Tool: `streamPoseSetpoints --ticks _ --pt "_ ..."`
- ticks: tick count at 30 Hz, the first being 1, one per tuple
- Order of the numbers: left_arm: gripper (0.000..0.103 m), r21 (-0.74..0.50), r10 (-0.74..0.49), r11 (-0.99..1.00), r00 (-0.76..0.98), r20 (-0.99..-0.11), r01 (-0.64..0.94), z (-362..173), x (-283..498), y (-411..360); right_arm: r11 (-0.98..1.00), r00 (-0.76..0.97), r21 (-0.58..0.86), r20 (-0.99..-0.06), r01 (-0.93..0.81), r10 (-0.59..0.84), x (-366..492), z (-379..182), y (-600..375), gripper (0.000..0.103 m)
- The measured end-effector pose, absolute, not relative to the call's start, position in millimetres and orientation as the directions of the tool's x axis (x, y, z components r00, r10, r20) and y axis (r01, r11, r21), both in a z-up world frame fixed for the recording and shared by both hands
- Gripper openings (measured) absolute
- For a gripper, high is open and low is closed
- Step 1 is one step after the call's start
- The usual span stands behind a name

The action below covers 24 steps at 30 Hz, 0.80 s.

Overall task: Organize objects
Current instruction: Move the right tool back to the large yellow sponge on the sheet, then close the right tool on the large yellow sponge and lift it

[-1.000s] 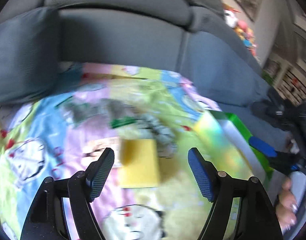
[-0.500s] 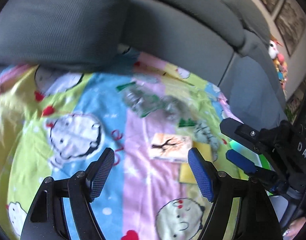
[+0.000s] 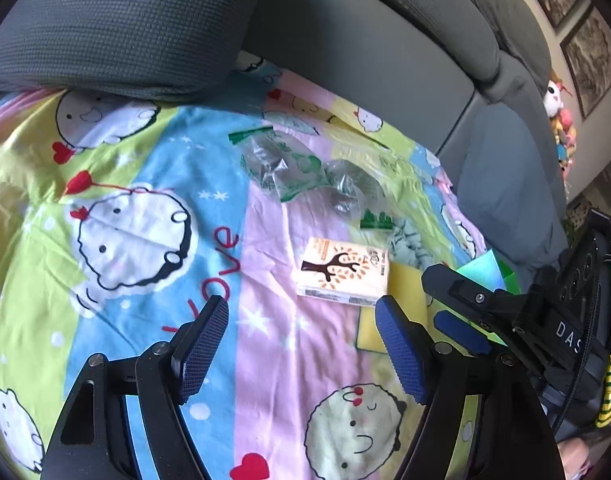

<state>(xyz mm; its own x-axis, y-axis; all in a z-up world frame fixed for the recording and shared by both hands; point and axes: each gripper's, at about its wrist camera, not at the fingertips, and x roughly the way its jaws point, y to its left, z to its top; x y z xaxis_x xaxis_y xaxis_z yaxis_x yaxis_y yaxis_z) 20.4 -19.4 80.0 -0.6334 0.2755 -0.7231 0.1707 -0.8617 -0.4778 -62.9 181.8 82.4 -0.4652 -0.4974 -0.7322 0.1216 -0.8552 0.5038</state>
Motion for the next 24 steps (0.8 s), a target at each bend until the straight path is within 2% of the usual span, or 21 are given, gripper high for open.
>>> streamPoseSetpoints --ticks 9,14,20,22,24 --pt "0.076 -0.485 0.327 -0.854 -0.533 -0.781 0.187 59.6 9.8 -12.7 -0.838 -0.444 0.533 -0.727 0.117 -0.524 -65.4 76.1 183.1 0.083" --pt "0.076 -0.563 0.399 -0.808 -0.539 -0.742 0.176 56.2 8.8 -12.8 -0.84 -0.434 0.531 -0.735 0.112 -0.522 -68.2 73.3 184.3 0.083" --pt "0.076 -0.587 0.44 -0.798 -0.532 -0.724 0.139 54.8 -0.4 8.3 -0.868 -0.475 0.491 -0.749 0.069 -0.461 -74.2 73.9 198.6 0.083" --pt "0.076 -0.616 0.484 -0.781 -0.524 -0.701 0.102 53.8 -5.0 17.8 -0.869 -0.464 0.491 -0.757 0.063 -0.461 -77.7 68.5 201.7 0.078" --pt "0.076 -0.624 0.502 -0.779 -0.528 -0.685 0.069 55.0 -10.3 25.6 -0.866 -0.447 0.499 -0.764 0.048 -0.465 -82.9 62.4 204.7 0.064"
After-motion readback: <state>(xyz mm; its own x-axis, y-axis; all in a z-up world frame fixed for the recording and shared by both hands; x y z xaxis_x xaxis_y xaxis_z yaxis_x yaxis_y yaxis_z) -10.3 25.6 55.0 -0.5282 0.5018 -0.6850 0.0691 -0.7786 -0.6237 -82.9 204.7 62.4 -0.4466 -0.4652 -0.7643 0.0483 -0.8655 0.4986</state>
